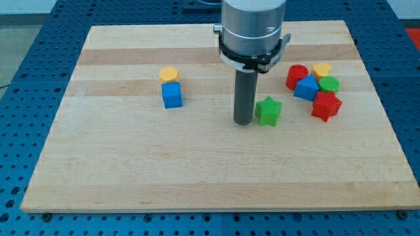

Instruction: Push green star into red star

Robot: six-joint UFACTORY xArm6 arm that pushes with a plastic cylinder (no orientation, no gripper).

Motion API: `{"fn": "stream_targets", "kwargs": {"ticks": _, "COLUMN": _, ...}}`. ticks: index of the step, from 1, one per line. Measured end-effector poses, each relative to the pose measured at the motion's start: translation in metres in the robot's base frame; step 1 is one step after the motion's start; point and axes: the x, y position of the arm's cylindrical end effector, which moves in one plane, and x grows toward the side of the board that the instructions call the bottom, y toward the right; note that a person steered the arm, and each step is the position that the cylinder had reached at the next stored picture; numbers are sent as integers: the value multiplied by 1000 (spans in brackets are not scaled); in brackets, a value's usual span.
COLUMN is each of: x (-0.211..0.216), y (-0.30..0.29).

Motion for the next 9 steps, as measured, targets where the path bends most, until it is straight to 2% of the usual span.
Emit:
{"fn": "stream_targets", "kwargs": {"ticks": 1, "x": 17, "y": 2}}
{"fn": "stream_targets", "kwargs": {"ticks": 3, "x": -2, "y": 90}}
{"fn": "stream_targets", "kwargs": {"ticks": 4, "x": 5, "y": 83}}
{"fn": "stream_targets", "kwargs": {"ticks": 5, "x": 9, "y": -2}}
{"fn": "stream_targets", "kwargs": {"ticks": 6, "x": -5, "y": -42}}
{"fn": "stream_targets", "kwargs": {"ticks": 7, "x": -31, "y": -31}}
{"fn": "stream_targets", "kwargs": {"ticks": 9, "x": -38, "y": 47}}
